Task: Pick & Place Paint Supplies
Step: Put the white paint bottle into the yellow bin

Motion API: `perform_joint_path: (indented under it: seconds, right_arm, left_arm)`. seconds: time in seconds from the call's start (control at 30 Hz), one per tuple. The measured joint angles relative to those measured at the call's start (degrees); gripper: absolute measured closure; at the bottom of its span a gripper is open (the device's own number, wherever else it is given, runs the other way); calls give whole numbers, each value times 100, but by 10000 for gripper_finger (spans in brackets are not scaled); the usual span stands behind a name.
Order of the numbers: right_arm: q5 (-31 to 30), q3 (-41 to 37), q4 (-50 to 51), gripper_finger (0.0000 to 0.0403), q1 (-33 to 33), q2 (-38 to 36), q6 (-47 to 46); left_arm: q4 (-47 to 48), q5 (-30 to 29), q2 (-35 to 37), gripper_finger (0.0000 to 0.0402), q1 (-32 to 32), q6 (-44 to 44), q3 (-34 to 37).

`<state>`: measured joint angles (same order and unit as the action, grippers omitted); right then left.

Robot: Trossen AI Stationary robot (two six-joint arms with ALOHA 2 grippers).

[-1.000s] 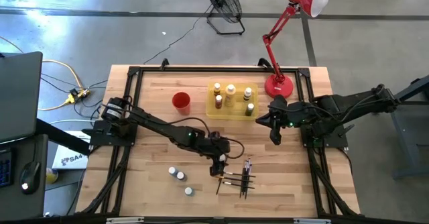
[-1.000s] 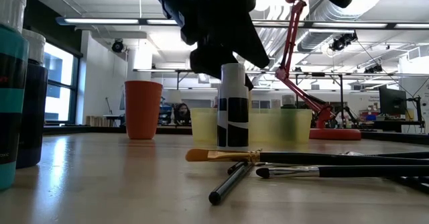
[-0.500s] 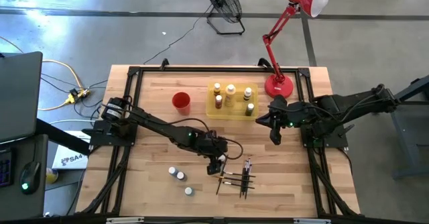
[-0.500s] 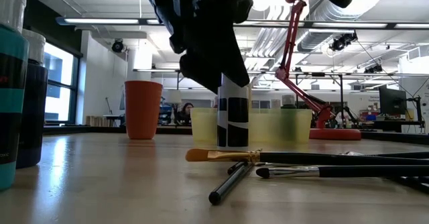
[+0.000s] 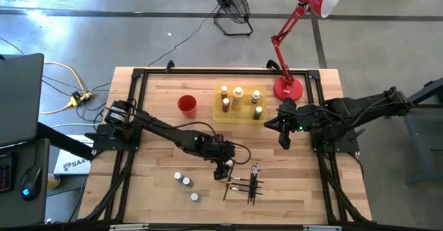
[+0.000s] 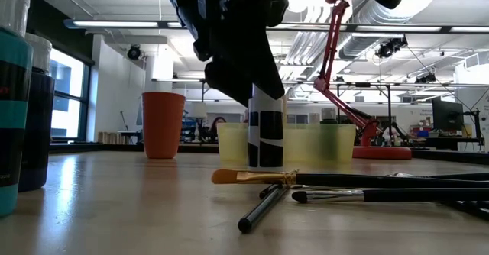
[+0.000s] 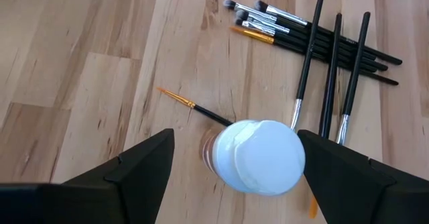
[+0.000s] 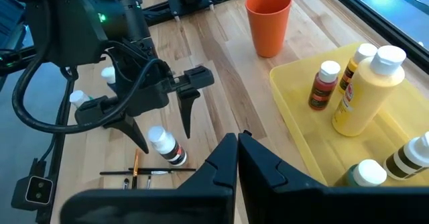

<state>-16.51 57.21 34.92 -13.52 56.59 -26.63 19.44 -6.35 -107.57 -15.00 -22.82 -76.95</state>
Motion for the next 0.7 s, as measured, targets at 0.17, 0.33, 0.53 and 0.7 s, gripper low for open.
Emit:
perform_joint_path:
  seconds: [0.17, 0.33, 0.53, 0.7]
  right_arm:
    - [0, 0, 1, 398, 1, 1, 0]
    - [0, 0, 1, 398, 1, 1, 0]
    - [0, 0, 1, 398, 1, 1, -2]
    - [0, 0, 0, 398, 1, 1, -2]
  left_arm:
    - [-2, -46, 0, 94, 0, -20, 0]
    - [-2, -129, 0, 94, 0, -51, 0]
    - [-1, -127, 0, 94, 0, -49, 0]
    - [-1, -125, 0, 93, 0, -49, 0]
